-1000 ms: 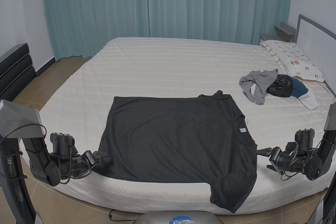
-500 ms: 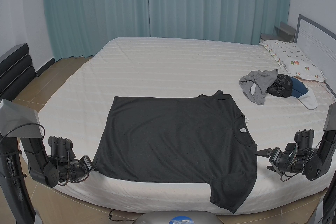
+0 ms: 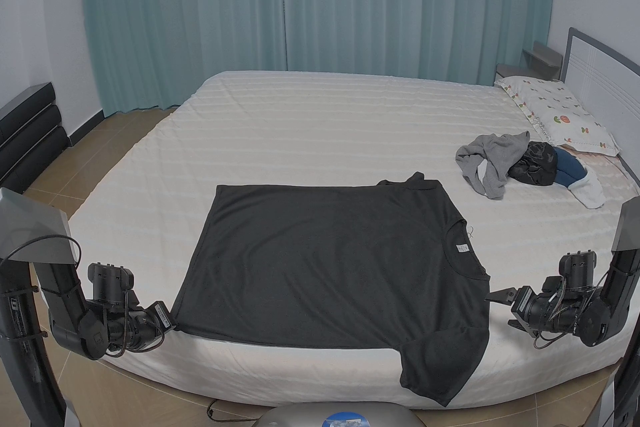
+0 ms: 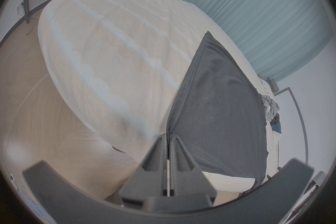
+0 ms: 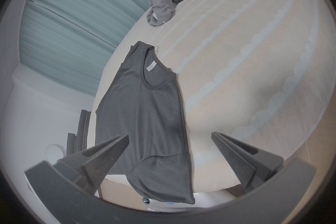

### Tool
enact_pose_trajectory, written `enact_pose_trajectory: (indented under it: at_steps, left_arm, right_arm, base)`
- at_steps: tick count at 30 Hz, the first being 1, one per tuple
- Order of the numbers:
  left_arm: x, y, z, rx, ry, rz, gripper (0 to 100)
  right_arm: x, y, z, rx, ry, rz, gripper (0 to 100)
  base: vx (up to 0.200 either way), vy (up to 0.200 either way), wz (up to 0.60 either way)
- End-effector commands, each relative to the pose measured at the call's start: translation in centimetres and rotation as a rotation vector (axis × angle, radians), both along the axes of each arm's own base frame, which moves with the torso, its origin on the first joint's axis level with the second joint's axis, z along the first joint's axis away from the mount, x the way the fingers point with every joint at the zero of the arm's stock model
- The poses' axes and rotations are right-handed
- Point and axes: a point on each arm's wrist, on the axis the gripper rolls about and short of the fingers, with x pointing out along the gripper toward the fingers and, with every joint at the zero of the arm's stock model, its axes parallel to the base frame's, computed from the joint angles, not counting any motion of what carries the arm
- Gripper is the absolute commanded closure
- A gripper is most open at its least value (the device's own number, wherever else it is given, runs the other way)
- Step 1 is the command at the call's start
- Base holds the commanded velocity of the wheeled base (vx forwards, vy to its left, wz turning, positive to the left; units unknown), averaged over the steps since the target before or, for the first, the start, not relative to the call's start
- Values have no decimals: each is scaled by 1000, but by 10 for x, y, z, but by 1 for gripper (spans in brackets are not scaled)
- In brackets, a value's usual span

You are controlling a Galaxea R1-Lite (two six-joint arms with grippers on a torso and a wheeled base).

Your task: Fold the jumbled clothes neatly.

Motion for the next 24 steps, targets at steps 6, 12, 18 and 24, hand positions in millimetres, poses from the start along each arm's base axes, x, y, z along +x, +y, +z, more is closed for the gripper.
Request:
enact_pose_trajectory:
  at_steps: [6, 12, 18, 24]
  left_arm:
    - [-4, 0, 8, 1, -16, 0, 100]
    - [-6, -1, 7, 2, -8, -3, 100]
    - [-7, -1, 7, 2, -4, -5, 100]
    - [-8, -1, 6, 2, -2, -5, 100]
  right_arm:
    - [14, 4, -26, -18, 23, 40, 0]
    - [28, 9, -40, -15, -7, 52, 0]
    - [32, 13, -44, -12, -42, 65, 0]
    - [37, 13, -43, -29, -100, 49, 100]
  base:
    - [0, 0, 0]
    - [0, 0, 0]
    - [0, 0, 0]
    - [0, 0, 0]
